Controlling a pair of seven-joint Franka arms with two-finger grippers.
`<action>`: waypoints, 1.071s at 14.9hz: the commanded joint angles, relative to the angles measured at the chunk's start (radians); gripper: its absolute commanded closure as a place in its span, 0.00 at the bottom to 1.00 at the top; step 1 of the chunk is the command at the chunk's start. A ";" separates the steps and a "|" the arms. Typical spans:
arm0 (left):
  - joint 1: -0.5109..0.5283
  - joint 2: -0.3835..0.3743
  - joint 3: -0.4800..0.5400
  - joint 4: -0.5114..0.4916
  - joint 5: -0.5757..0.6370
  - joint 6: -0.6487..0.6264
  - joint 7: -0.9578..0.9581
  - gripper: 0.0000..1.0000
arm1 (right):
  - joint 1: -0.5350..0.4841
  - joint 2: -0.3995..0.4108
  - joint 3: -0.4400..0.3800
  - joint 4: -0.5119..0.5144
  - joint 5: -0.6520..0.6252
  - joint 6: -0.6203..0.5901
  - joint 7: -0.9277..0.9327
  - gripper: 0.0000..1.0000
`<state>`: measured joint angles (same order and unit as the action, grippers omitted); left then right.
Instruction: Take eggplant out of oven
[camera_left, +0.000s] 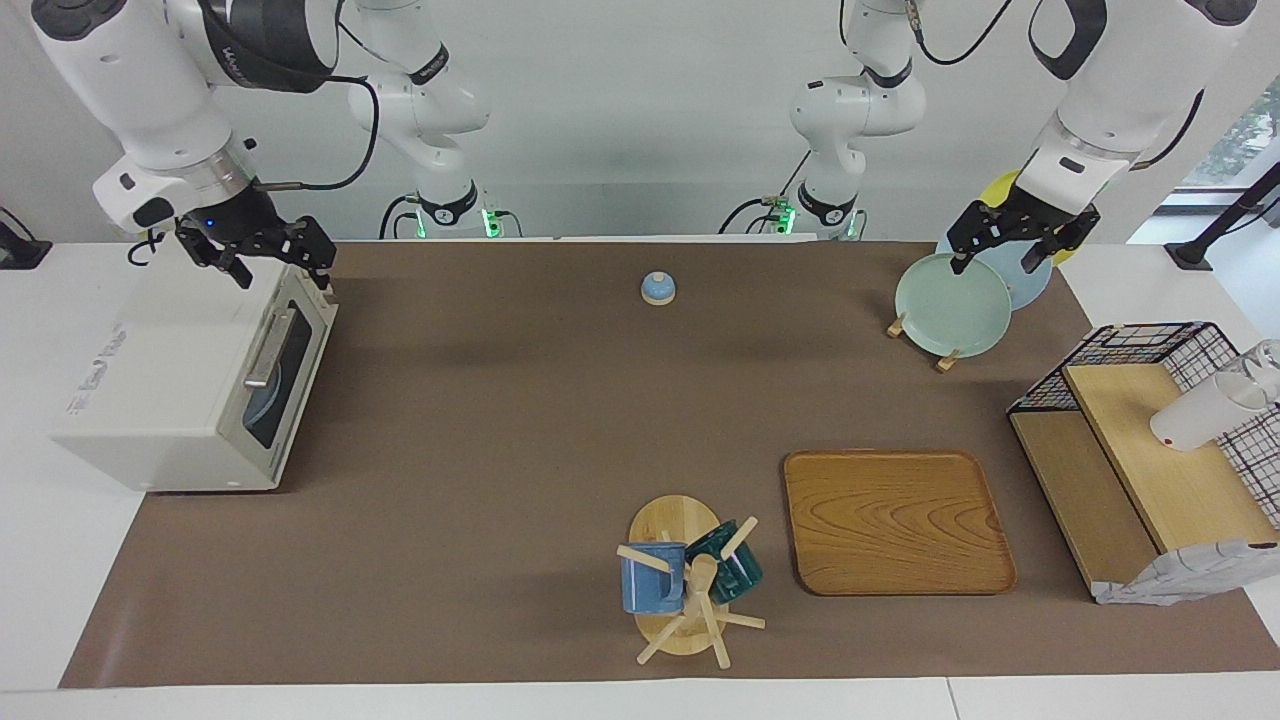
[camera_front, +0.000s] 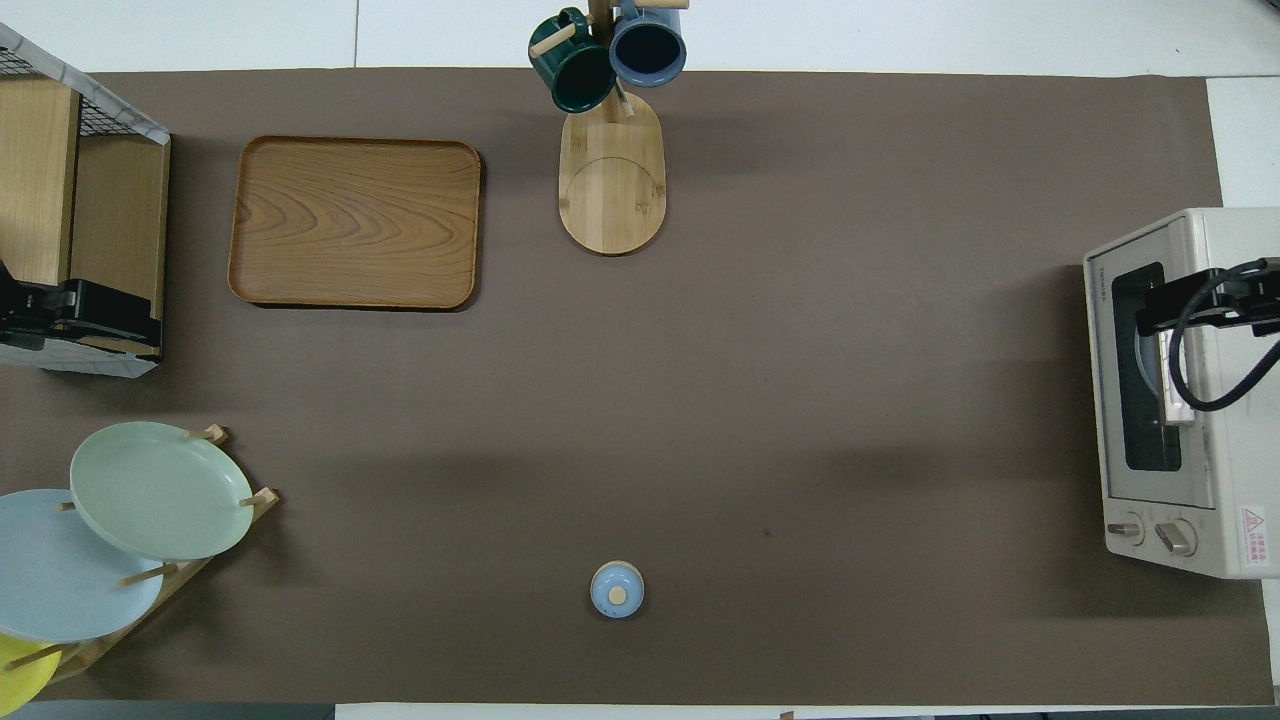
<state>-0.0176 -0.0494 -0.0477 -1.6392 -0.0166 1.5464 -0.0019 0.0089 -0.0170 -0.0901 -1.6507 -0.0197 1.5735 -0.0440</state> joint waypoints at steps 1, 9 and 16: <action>0.013 -0.004 -0.009 0.012 0.012 -0.017 0.010 0.00 | -0.006 -0.011 -0.017 -0.003 -0.003 -0.009 -0.033 0.00; 0.013 -0.004 -0.009 0.012 0.012 -0.017 0.008 0.00 | 0.006 -0.070 -0.031 -0.225 -0.019 0.224 -0.033 1.00; 0.013 -0.004 -0.009 0.012 0.012 -0.017 0.010 0.00 | -0.017 -0.020 -0.036 -0.313 -0.144 0.345 -0.023 1.00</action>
<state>-0.0176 -0.0494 -0.0477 -1.6392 -0.0166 1.5464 -0.0019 0.0003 -0.0268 -0.1317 -1.9492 -0.1048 1.9042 -0.0526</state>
